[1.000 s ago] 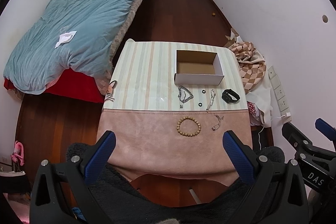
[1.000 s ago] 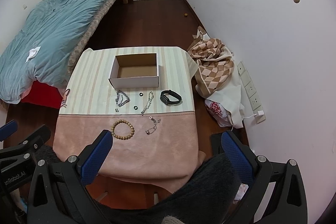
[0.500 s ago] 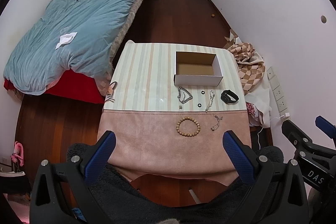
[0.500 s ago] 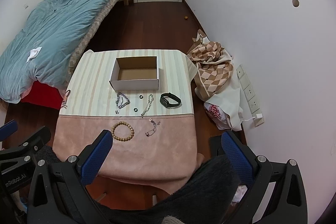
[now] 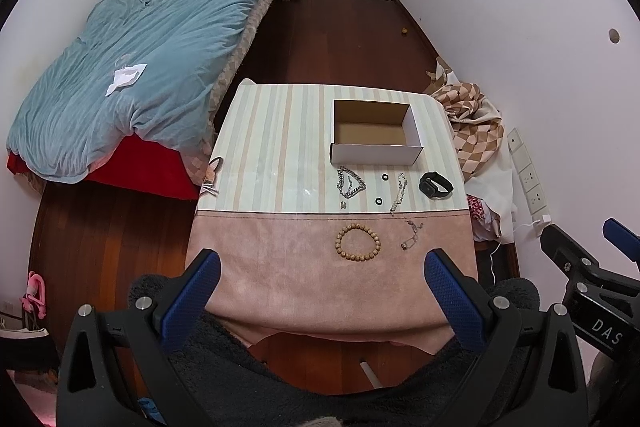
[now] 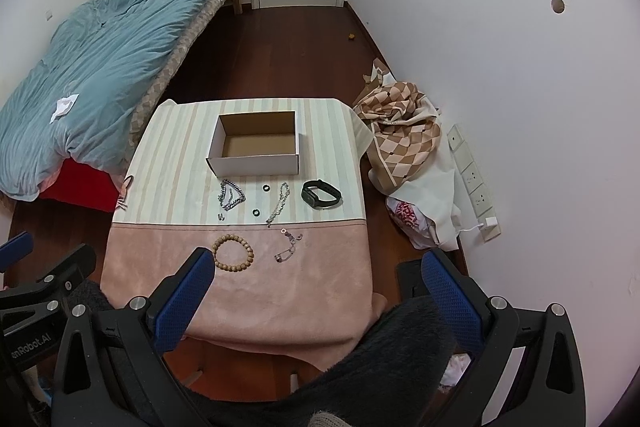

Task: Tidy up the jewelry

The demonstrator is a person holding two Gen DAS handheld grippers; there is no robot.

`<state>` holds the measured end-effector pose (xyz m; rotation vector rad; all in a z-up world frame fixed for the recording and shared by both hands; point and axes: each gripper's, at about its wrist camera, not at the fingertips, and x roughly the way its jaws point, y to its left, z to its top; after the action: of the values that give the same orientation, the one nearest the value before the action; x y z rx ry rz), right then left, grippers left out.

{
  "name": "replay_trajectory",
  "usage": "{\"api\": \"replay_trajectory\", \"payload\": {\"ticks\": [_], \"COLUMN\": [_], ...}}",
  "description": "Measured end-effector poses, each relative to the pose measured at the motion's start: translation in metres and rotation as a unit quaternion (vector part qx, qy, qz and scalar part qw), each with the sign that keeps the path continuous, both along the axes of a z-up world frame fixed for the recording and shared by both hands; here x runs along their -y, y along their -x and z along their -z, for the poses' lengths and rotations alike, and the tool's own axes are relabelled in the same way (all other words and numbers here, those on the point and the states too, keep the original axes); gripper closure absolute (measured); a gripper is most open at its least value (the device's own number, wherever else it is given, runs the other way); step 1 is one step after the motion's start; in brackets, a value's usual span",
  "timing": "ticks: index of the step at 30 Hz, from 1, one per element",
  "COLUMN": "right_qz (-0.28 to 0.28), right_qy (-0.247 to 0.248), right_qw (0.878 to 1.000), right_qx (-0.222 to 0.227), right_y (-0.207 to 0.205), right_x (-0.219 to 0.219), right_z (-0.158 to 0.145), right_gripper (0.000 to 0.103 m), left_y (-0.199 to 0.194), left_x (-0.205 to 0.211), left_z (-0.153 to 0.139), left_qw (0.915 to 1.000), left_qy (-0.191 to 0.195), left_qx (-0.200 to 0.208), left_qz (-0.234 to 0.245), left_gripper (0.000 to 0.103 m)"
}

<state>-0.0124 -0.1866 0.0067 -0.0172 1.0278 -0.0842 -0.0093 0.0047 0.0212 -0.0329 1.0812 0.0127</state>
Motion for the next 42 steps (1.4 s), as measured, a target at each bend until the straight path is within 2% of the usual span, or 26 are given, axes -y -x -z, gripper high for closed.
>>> {"api": "replay_trajectory", "payload": {"ticks": [17,24,27,32,36,40,42], "right_qz": [0.0,0.029,0.05,0.074,0.091,0.104,0.107], "right_qy": [-0.001,-0.02,-0.031,-0.052,-0.061,-0.072,-0.085], "right_qw": [1.0,0.999,0.998,0.995,0.99,0.984,0.98], "right_qx": [0.007,0.018,0.009,-0.042,-0.09,-0.125,-0.146], "right_y": [0.002,-0.007,-0.023,-0.052,-0.068,-0.077,-0.082], "right_x": [0.003,0.009,0.018,0.033,0.043,0.05,0.052], "right_z": [-0.007,0.002,0.026,0.086,0.142,0.193,0.219], "right_gripper": [0.0,0.0,0.0,0.0,0.0,0.001,0.005], "left_y": [0.003,-0.016,-0.034,-0.059,-0.079,-0.096,-0.102], "left_x": [0.001,-0.003,-0.004,-0.005,-0.001,0.004,0.006], "left_z": [0.002,0.012,0.03,0.076,0.132,0.188,0.213], "left_qw": [1.0,0.9999,0.9998,0.9994,0.9969,0.9914,0.9883], "left_qy": [0.003,0.005,-0.006,-0.034,-0.051,-0.045,-0.034], "left_qx": [0.004,0.015,0.016,-0.009,-0.059,-0.119,-0.145], "left_qz": [0.002,-0.005,-0.009,-0.003,0.013,0.029,0.033], "left_gripper": [0.0,0.0,0.0,0.0,0.0,0.001,0.009]}}
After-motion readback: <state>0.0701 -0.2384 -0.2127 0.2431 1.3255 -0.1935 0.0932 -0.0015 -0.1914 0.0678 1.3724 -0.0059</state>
